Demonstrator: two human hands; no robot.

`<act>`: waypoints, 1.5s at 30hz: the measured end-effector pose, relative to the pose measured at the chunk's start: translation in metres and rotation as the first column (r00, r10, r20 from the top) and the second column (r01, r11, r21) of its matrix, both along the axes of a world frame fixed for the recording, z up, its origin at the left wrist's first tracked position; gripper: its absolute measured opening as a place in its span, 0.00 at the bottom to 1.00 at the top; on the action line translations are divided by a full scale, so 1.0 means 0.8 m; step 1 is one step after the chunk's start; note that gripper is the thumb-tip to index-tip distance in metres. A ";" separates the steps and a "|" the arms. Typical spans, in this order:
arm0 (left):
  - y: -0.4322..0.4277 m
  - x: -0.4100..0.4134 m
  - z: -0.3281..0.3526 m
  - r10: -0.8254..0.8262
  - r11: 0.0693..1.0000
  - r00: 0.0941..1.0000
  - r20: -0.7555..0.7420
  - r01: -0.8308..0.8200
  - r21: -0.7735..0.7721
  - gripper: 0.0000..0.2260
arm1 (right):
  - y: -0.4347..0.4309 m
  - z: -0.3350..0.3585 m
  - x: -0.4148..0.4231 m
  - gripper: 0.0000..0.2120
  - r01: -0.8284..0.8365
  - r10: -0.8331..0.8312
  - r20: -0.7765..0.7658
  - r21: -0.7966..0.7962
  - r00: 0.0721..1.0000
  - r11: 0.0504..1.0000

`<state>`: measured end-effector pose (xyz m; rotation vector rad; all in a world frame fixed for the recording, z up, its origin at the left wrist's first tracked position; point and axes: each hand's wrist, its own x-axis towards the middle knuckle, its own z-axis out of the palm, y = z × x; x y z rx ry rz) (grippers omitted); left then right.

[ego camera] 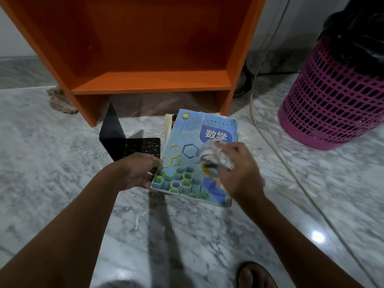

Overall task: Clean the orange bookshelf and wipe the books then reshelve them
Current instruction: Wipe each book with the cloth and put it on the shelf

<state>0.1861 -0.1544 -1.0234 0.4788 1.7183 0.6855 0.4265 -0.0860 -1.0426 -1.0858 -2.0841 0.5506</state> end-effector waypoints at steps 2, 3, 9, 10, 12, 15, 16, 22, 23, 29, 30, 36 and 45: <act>0.000 0.000 0.001 0.004 1.000 1.000 0.003 -0.004 -0.006 0.12 | -0.033 -0.003 -0.006 0.23 -0.229 0.222 0.093 0.070 0.971 0.971; 0.000 0.001 0.001 0.003 1.000 1.000 0.005 -0.003 -0.011 0.12 | -0.045 -0.010 -0.006 0.22 -0.293 0.276 0.158 0.097 0.948 0.951; 0.002 -0.001 -0.001 0.009 1.000 1.000 0.000 -0.009 -0.012 0.13 | 0.014 -0.029 0.038 0.26 0.044 -0.044 0.189 0.008 0.981 0.999; 0.001 0.000 -0.001 0.005 1.000 1.000 0.003 -0.005 -0.012 0.13 | 0.028 -0.018 0.045 0.23 0.147 -0.132 0.158 -0.089 0.979 0.985; 0.001 0.001 -0.001 -0.005 1.000 1.000 -0.007 0.005 -0.010 0.13 | 0.047 -0.004 0.050 0.19 0.260 -0.250 0.075 -0.180 0.965 0.949; 0.007 0.013 -0.003 0.074 0.997 0.997 -0.022 -0.073 0.019 0.12 | 0.058 0.008 0.029 0.19 0.233 -0.233 0.018 -0.140 0.972 0.962; 0.009 0.017 -0.003 0.097 0.995 0.995 -0.040 -0.095 0.040 0.12 | 0.060 0.012 0.018 0.19 0.206 -0.204 0.028 -0.146 0.978 0.968; 0.012 0.013 -0.006 0.062 0.985 0.995 -0.074 -0.049 0.163 0.12 | 0.083 -0.001 -0.007 0.17 0.290 -0.242 0.218 -0.226 0.945 0.930; 0.013 0.012 -0.004 0.052 0.987 0.997 -0.049 -0.044 0.156 0.13 | 0.085 -0.005 -0.007 0.17 0.298 -0.247 0.213 -0.258 0.945 0.919; 0.031 0.019 0.004 0.032 0.992 0.983 0.180 -0.053 0.111 0.13 | 0.074 -0.015 -0.019 0.21 0.241 -0.206 0.138 -0.336 0.969 0.911; 0.036 0.022 0.004 0.025 0.991 0.985 0.169 -0.046 0.123 0.13 | 0.074 -0.015 -0.019 0.21 0.241 -0.207 0.137 -0.335 0.969 0.911; 0.061 0.027 0.005 0.002 0.995 1.000 0.026 -0.004 0.095 0.16 | 0.079 -0.012 -0.009 0.23 0.179 -0.074 0.374 -0.253 0.924 0.951; 0.065 0.030 0.056 -0.053 0.953 0.976 -0.212 0.113 0.282 0.08 | 0.120 0.052 0.010 0.09 0.096 -0.049 0.163 -0.295 0.985 0.951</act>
